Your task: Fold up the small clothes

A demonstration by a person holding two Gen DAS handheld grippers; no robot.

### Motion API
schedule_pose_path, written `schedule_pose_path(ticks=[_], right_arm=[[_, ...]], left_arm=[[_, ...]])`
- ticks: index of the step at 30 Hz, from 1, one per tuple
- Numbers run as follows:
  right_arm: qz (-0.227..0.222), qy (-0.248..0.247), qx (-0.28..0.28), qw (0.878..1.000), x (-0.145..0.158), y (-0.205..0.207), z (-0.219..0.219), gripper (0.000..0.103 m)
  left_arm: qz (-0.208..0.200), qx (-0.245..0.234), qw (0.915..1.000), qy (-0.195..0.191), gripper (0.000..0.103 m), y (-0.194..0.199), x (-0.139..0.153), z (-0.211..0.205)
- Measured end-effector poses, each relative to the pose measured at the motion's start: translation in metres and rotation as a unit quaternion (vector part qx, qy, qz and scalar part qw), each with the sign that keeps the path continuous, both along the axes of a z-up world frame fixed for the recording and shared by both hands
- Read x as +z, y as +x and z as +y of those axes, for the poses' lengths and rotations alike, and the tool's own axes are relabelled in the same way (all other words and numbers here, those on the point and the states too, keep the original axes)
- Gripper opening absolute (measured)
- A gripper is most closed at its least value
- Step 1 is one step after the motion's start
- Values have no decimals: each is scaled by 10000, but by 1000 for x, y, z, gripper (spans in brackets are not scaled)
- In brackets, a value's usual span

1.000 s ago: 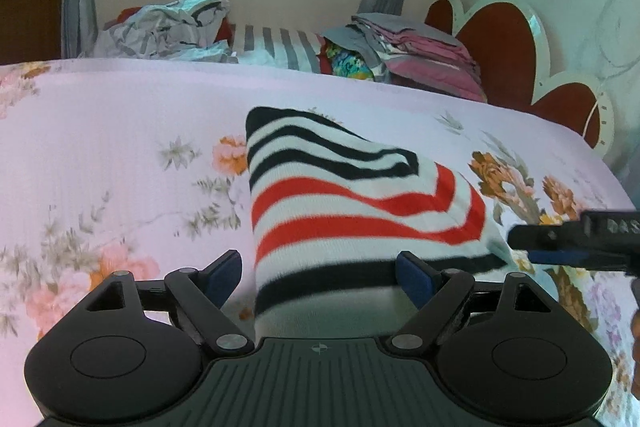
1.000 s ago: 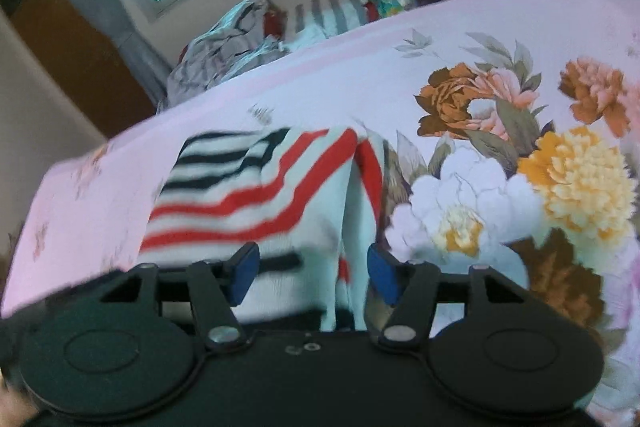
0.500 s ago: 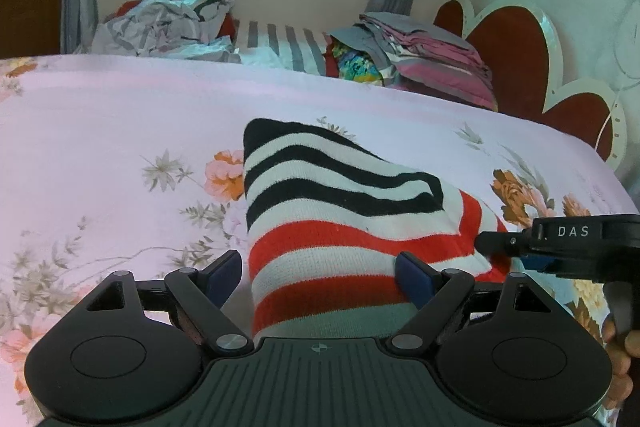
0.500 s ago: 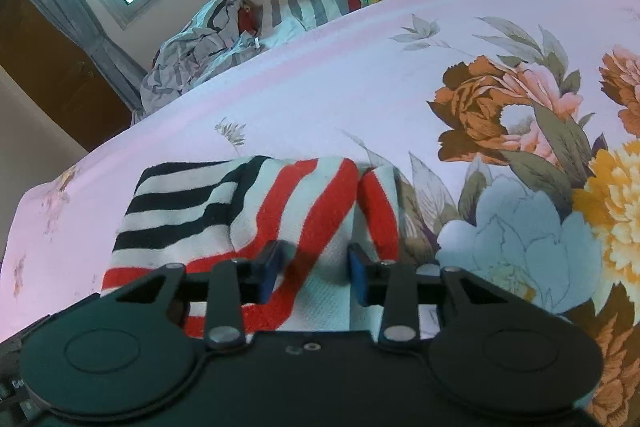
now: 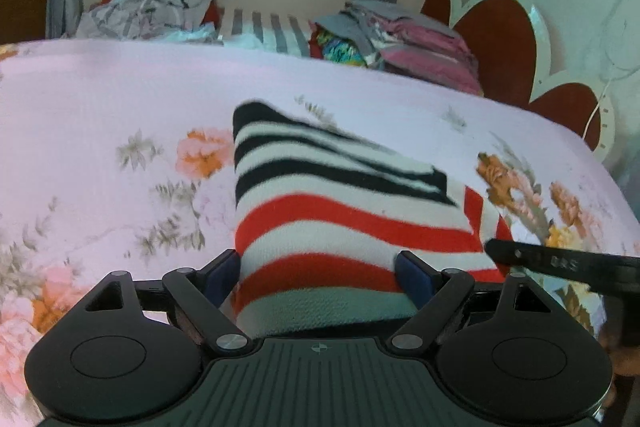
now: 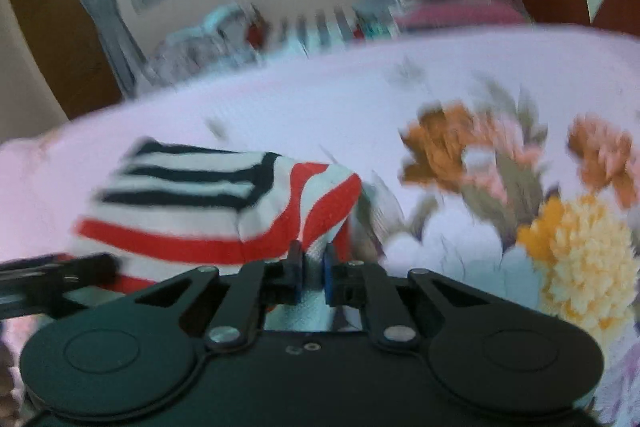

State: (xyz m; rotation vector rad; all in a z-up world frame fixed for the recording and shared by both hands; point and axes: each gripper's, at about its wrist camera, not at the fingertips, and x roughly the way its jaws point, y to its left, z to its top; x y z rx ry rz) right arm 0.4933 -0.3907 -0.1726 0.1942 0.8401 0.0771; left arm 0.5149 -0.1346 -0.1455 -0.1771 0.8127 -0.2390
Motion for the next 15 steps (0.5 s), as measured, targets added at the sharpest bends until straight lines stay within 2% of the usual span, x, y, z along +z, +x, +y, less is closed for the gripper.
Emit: schedule_pose_path(ticks=[2, 4, 7, 9, 12, 15], right_arm=[[14, -77, 16, 10000, 1, 3, 4, 13], [-52, -27, -58, 10000, 9, -3, 3, 23], [-170, 344, -160, 9991, 25, -25, -3, 24], [-328, 363, -66, 9988, 36, -43, 1, 24], [-494, 119, 201, 9985, 45, -66, 16, 24], [-304, -323, 363, 9984, 30, -73, 28, 19]], left_arm=[[30, 42, 10000, -35, 83, 0, -3, 1], [103, 105, 9998, -126, 83, 0, -5, 4], [84, 116, 9998, -122, 83, -2, -5, 3], [81, 135, 9998, -125, 83, -2, -5, 3], [73, 142, 9998, -111, 83, -4, -5, 1], [60, 152, 9998, -90, 83, -8, -5, 1]])
